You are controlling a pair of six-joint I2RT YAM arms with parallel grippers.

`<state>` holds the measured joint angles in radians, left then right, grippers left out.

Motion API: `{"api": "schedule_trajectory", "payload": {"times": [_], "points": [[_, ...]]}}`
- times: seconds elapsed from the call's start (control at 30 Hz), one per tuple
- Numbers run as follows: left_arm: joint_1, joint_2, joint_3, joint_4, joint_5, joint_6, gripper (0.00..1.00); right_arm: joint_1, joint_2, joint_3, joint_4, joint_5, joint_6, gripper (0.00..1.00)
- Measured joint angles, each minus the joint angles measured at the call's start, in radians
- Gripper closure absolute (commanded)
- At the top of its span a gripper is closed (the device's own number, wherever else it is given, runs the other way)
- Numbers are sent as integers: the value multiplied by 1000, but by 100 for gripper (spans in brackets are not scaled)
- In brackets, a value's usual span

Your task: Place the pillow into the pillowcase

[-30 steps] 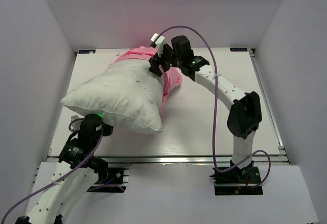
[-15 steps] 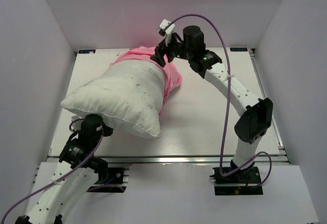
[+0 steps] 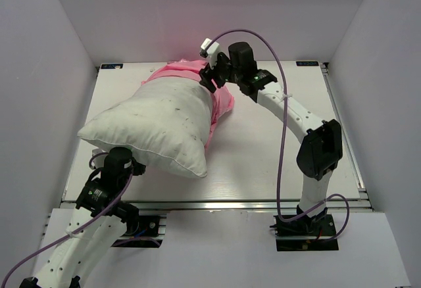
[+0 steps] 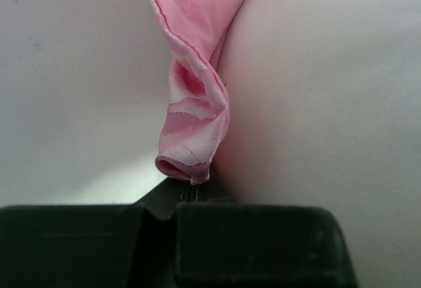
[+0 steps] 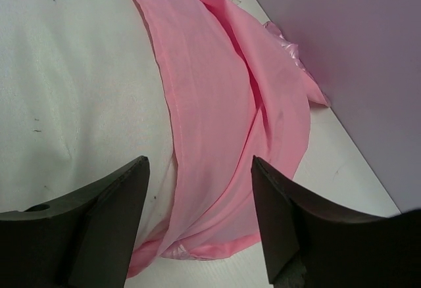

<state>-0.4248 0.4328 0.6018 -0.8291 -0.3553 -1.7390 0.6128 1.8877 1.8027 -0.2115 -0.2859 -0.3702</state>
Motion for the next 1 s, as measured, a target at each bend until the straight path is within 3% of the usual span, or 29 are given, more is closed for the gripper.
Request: {"api": "schedule_trajectory", "payload": {"times": [0.4, 0.57, 1.0], "points": [[0, 0, 0, 0, 0, 3, 100, 0, 56, 0, -31, 3, -24, 44], [0, 0, 0, 0, 0, 4, 100, 0, 69, 8, -30, 19, -26, 54], [0, 5, 0, 19, 0, 13, 100, 18, 126, 61, -13, 38, -26, 56]]}}
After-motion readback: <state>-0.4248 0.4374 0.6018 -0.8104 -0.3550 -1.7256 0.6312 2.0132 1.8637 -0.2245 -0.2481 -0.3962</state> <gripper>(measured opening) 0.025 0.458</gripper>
